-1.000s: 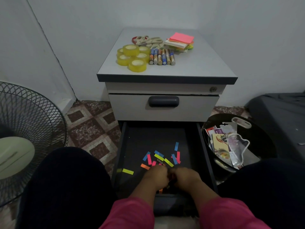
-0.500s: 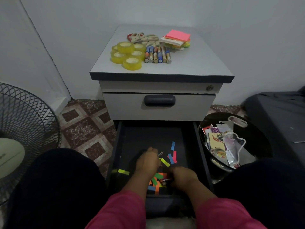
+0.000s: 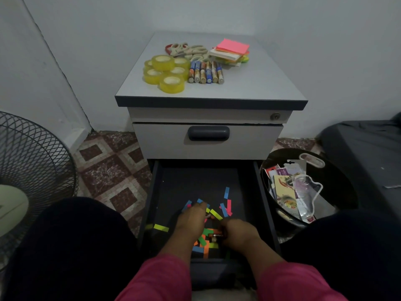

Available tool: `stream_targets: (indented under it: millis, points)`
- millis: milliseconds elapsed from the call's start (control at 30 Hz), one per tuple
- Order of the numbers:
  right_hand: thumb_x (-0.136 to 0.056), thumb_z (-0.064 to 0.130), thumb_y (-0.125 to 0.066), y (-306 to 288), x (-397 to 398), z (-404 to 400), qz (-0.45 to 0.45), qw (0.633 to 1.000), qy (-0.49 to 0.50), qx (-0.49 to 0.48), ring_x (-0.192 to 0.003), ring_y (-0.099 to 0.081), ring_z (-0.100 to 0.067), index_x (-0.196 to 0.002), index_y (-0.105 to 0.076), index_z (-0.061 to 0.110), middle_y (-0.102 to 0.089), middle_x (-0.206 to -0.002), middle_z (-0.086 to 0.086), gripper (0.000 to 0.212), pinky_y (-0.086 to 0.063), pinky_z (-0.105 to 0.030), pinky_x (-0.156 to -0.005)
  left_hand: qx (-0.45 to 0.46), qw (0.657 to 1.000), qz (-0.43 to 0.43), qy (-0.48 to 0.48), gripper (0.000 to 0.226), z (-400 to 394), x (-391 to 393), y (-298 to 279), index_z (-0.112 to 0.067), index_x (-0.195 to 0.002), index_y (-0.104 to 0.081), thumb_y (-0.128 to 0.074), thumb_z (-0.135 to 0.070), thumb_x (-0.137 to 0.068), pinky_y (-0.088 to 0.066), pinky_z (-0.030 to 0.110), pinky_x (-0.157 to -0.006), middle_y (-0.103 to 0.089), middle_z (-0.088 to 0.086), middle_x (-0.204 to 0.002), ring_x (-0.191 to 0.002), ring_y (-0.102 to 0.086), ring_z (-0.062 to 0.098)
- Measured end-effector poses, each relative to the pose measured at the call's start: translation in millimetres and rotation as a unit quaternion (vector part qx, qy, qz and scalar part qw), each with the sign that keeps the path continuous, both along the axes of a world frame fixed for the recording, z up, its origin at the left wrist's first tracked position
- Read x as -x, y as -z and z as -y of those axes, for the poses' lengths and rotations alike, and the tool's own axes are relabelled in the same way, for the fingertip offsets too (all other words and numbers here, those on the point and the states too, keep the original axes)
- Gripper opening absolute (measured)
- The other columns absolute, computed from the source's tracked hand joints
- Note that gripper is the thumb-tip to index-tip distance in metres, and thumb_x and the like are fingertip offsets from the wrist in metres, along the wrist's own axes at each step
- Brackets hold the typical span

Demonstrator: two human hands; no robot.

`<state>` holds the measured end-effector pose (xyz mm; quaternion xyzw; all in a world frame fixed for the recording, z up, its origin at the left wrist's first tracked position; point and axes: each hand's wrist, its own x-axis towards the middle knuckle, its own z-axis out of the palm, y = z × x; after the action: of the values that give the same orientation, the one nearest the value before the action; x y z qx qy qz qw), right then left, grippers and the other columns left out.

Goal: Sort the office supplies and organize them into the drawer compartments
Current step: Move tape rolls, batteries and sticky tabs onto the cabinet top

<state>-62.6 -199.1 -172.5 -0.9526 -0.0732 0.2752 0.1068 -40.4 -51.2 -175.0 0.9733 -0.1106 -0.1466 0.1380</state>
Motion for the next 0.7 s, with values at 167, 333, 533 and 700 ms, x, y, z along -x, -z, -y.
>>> stream_targets:
  millis: [167, 333, 533, 700]
  points:
    - [-0.088, 0.031, -0.061, 1, 1, -1, 0.014, 1.000, -0.006, 0.000, -0.104, -0.057, -0.014, -0.117, -0.056, 0.030, -0.058, -0.115, 0.005, 0.029, -0.050, -0.033, -0.090, -0.035, 0.999, -0.021, 0.014, 0.027, -1, 0, 3, -0.010, -0.120, -0.056, -0.051, -0.007, -0.094, -0.050, 0.034, -0.084, -0.047, 0.009, -0.124, -0.102, -0.056, 0.023]
    - [-0.091, 0.029, -0.058, 1, 3, -3, 0.039, 0.999, -0.027, 0.009, -0.108, -0.056, -0.016, -0.121, -0.054, 0.028, -0.057, -0.119, 0.002, 0.031, -0.048, -0.033, -0.093, -0.047, 0.999, -0.015, 0.009, 0.030, 1, 1, 4, -0.010, -0.121, -0.055, -0.052, -0.004, -0.092, -0.050, 0.034, -0.087, -0.045, 0.010, -0.126, -0.105, -0.053, 0.022]
    - [-0.094, 0.029, -0.053, 0, 4, -9, 0.080, 0.989, -0.093, 0.087, -0.104, -0.057, -0.021, -0.120, -0.056, 0.019, -0.057, -0.116, -0.005, 0.028, -0.048, -0.034, -0.086, -0.034, 0.999, -0.014, -0.023, 0.023, 0, 2, 1, -0.008, -0.116, -0.058, -0.051, -0.011, -0.094, -0.048, 0.033, -0.085, -0.051, 0.009, -0.121, -0.105, -0.056, 0.023]
    - [-0.097, 0.028, -0.048, -1, 3, -13, 0.076, 0.983, -0.107, 0.126, -0.103, -0.058, -0.022, -0.115, -0.059, 0.013, -0.060, -0.113, -0.008, 0.025, -0.046, -0.034, -0.084, 0.008, 0.997, -0.015, -0.078, 0.022, -2, 3, -8, -0.011, -0.113, -0.058, -0.054, -0.016, -0.092, -0.049, 0.034, -0.082, -0.060, 0.007, -0.113, -0.102, -0.060, 0.024]
